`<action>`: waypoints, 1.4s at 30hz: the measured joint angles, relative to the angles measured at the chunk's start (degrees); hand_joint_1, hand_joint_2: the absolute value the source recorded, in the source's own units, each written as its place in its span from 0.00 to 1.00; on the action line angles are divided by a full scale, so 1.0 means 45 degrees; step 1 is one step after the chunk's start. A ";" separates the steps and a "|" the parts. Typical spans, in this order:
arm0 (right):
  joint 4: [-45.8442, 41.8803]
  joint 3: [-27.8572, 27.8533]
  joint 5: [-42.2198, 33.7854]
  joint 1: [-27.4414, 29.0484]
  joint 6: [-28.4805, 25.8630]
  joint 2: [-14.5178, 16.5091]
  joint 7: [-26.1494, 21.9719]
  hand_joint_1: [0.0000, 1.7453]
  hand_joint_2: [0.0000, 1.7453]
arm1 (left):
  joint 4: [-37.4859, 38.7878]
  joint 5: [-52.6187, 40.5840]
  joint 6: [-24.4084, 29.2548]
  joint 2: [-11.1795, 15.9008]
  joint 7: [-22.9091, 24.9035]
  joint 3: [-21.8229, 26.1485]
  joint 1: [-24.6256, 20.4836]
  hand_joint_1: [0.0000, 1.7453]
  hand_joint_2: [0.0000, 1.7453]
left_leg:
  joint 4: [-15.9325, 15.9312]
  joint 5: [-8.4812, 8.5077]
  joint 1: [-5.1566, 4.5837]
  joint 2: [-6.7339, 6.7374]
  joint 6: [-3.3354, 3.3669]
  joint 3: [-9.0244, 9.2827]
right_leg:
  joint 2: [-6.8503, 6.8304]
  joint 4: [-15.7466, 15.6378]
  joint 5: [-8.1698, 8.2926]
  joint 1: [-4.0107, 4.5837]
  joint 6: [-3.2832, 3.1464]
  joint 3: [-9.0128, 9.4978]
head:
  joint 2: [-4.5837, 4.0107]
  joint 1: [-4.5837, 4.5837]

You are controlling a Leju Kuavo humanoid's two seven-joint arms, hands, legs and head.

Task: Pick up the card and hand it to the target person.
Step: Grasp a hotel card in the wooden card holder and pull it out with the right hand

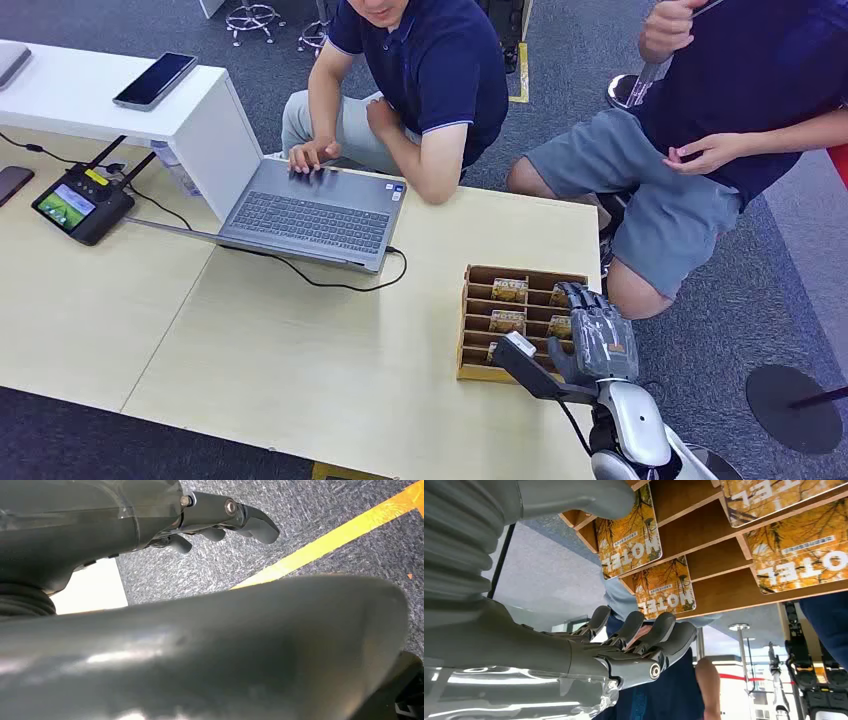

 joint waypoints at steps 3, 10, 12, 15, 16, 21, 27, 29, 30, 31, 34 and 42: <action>0.0002 0.0002 0.0001 0.0000 0.0000 0.0001 -0.0002 0.64 1.00 | 0.0000 0.0000 0.0000 0.0000 0.0000 0.0000 0.0000 0.00 0.00 | 0.0000 0.0000 0.0000 0.0000 0.0000 0.0000 | 0.0000 0.0000 0.0000 0.0000 0.0000 0.0000 | 0.0000 0.0000; 0.0010 0.0003 0.0010 0.0000 0.0014 0.0005 -0.0003 0.63 1.00 | 0.0000 0.0000 0.0000 0.0000 0.0000 0.0000 0.0000 0.00 0.00 | 0.0000 0.0000 0.0000 0.0000 0.0000 0.0000 | 0.0000 0.0000 0.0000 0.0000 0.0000 0.0000 | 0.0000 0.0000; 0.0013 0.0003 0.0011 0.0000 0.0016 0.0005 -0.0003 0.63 1.00 | 0.0000 0.0000 0.0000 0.0000 0.0000 0.0000 0.0000 0.00 0.00 | 0.0000 0.0000 0.0000 0.0000 0.0000 0.0000 | 0.0000 0.0000 0.0000 0.0000 0.0000 0.0000 | 0.0000 0.0000; 0.0017 0.0003 0.0015 -0.0001 0.0022 0.0005 -0.0003 0.63 1.00 | 0.0000 0.0000 0.0000 -0.0002 0.0000 0.0000 0.0000 0.00 0.00 | 0.0000 0.0000 0.0000 0.0000 0.0000 0.0000 | 0.0000 0.0000 0.0000 0.0000 0.0000 0.0000 | 0.0000 0.0000; 0.0017 0.0003 0.0015 -0.0001 0.0023 0.0005 -0.0003 0.63 1.00 | 0.0000 0.0000 0.0000 -0.0003 0.0000 0.0000 0.0000 0.00 0.00 | 0.0000 0.0000 0.0000 0.0000 0.0000 0.0000 | 0.0000 0.0000 0.0000 0.0000 0.0000 0.0000 | 0.0000 0.0000; 0.0024 0.0003 0.0015 -0.0001 0.0031 0.0005 -0.0003 0.63 1.00 | 0.0000 0.0000 0.0000 -0.0005 0.0000 0.0000 0.0000 0.00 0.00 | 0.0000 0.0000 0.0000 0.0000 0.0000 0.0000 | 0.0000 0.0000 0.0000 0.0000 0.0000 0.0000 | 0.0000 0.0000; 0.0029 0.0007 0.0019 -0.0001 0.0039 0.0005 -0.0003 0.63 1.00 | 0.0000 0.0000 0.0000 -0.0002 0.0000 0.0000 0.0000 0.00 0.00 | 0.0000 0.0000 0.0000 0.0000 0.0000 0.0000 | 0.0000 0.0000 0.0000 0.0000 0.0000 0.0000 | 0.0000 0.0000; 0.0032 0.0007 0.0021 -0.0001 0.0040 0.0005 -0.0003 0.63 1.00 | 0.0000 0.0000 0.0000 -0.0005 0.0000 0.0000 0.0000 0.00 0.00 | 0.0000 0.0000 0.0000 0.0000 0.0000 0.0000 | 0.0000 0.0000 0.0000 0.0000 0.0000 0.0000 | 0.0000 0.0000; 0.0032 0.0007 0.0022 -0.0001 0.0041 0.0005 -0.0003 0.63 1.00 | 0.0000 0.0000 0.0000 -0.0005 0.0000 0.0000 0.0000 0.00 0.00 | 0.0000 0.0000 0.0000 0.0000 0.0000 0.0000 | 0.0000 0.0000 0.0000 0.0000 0.0000 0.0000 | 0.0000 0.0000; 0.0032 0.0007 0.0023 -0.0001 0.0042 0.0005 -0.0003 0.63 1.00 | 0.0000 0.0000 0.0000 -0.0005 0.0000 0.0000 0.0000 0.00 0.00 | 0.0000 0.0000 0.0000 0.0000 0.0000 0.0000 | 0.0000 0.0000 0.0000 0.0000 0.0000 0.0000 | 0.0000 0.0000; 0.0035 0.0007 0.0024 -0.0001 0.0044 0.0005 -0.0003 0.63 1.00 | 0.0000 0.0000 0.0000 -0.0005 0.0000 0.0000 0.0000 0.00 0.00 | 0.0000 0.0000 0.0000 0.0000 0.0000 0.0000 | 0.0000 0.0000 0.0000 0.0000 0.0000 0.0000 | 0.0000 -0.0003; 0.0041 0.0007 0.0032 0.0000 0.0056 0.0005 -0.0003 0.63 1.00 | 0.0000 0.0002 0.0000 -0.0005 0.0000 0.0000 0.0000 0.00 0.00 | 0.0000 0.0000 0.0000 0.0000 0.0000 0.0000 | 0.0000 0.0000 0.0000 0.0000 0.0000 0.0000 | 0.0000 0.0000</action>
